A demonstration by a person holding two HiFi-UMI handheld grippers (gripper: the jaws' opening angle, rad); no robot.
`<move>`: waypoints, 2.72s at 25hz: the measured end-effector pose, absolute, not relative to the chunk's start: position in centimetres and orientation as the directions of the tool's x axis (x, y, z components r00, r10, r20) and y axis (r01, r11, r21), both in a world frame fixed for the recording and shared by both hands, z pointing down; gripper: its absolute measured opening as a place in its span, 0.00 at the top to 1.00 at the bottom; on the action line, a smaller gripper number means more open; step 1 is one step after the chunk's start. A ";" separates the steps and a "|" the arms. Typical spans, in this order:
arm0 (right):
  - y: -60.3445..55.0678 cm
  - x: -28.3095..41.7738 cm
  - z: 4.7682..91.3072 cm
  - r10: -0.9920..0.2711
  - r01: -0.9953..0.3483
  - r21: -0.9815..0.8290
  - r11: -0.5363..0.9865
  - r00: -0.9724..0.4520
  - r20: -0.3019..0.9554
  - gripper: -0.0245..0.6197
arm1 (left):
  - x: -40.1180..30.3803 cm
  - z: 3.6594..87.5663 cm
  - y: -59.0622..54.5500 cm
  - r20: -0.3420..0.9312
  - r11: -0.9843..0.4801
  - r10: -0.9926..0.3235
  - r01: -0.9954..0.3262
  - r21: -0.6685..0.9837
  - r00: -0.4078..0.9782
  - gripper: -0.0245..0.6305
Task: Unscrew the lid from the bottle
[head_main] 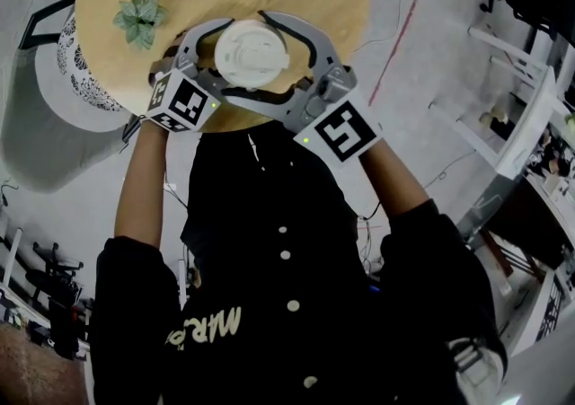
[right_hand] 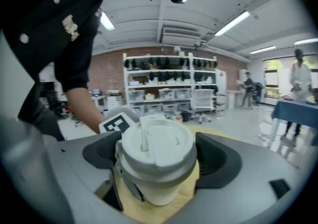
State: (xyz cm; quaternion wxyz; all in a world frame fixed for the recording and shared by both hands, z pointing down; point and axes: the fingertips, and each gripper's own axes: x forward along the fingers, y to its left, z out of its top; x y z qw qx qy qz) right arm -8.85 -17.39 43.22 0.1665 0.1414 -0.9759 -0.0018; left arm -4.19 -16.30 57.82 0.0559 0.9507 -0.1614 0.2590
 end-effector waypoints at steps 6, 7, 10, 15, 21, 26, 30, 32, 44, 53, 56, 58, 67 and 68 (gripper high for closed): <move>-15.8 -8.5 43.5 0.290 0.293 -0.043 0.955 -0.895 0.340 0.25 | -4.2 57.9 -16.4 0.508 -0.945 -0.267 -0.326 0.030 0.819 0.45; -15.7 -8.5 43.6 0.317 0.317 -0.059 0.947 -0.882 0.348 0.25 | -4.2 57.9 -16.4 0.509 -0.944 -0.266 -0.327 0.033 0.819 0.45; -15.4 -8.5 44.0 0.302 0.300 -0.066 0.952 -0.879 0.369 0.25 | -4.2 58.1 -16.3 0.513 -0.946 -0.264 -0.323 0.027 0.817 0.45; -16.6 -7.0 44.1 0.006 -0.030 -0.084 0.996 -0.918 0.397 0.22 | -4.3 58.1 -16.2 0.511 -0.946 -0.268 -0.324 0.020 0.817 0.45; -16.8 -7.2 44.0 -0.402 -0.479 -0.104 0.872 -0.820 0.407 0.20 | -4.1 57.9 -16.1 0.508 -0.943 -0.278 -0.332 0.016 0.815 0.45; -18.7 -7.7 44.7 -0.664 -0.725 -0.021 0.689 -0.643 0.382 0.22 | -4.1 57.9 -16.2 0.502 -0.944 -0.278 -0.329 0.014 0.819 0.45; -19.2 -8.3 43.8 -0.675 -0.699 0.043 0.714 -0.670 0.309 0.22 | -4.1 57.9 -16.2 0.501 -0.945 -0.277 -0.328 0.014 0.820 0.45; -18.8 -8.8 43.5 -0.570 -0.579 0.064 0.813 -0.767 0.296 0.23 | -4.1 57.9 -16.2 0.500 -0.946 -0.274 -0.325 0.015 0.821 0.45; -15.1 -9.4 43.9 0.329 0.342 -0.029 0.939 -0.871 0.365 0.23 | -4.1 57.9 -16.3 0.493 -0.943 -0.277 -0.333 0.028 0.825 0.45; -16.6 -6.1 43.4 -0.204 -0.262 -0.093 0.961 -0.892 0.404 0.20 | -4.1 58.0 -16.1 0.495 -0.945 -0.277 -0.326 0.013 0.824 0.45; -16.9 -5.8 43.9 -0.455 -0.528 -0.047 0.848 -0.772 0.444 0.19 | -4.1 57.9 -16.1 0.499 -0.944 -0.282 -0.330 0.010 0.820 0.45; -17.2 -6.3 44.1 -0.563 -0.636 -0.025 0.772 -0.701 0.438 0.19 | -4.1 57.8 -16.1 0.500 -0.944 -0.282 -0.331 0.009 0.819 0.45; -18.7 -7.4 44.4 -0.711 -0.748 0.065 0.660 -0.595 0.376 0.24 | -3.8 57.8 -16.2 0.494 -0.942 -0.287 -0.335 0.008 0.820 0.45; -18.7 -7.4 44.4 -0.699 -0.734 0.065 0.676 -0.611 0.372 0.25 | -3.9 57.8 -16.2 0.494 -0.942 -0.287 -0.335 0.008 0.821 0.45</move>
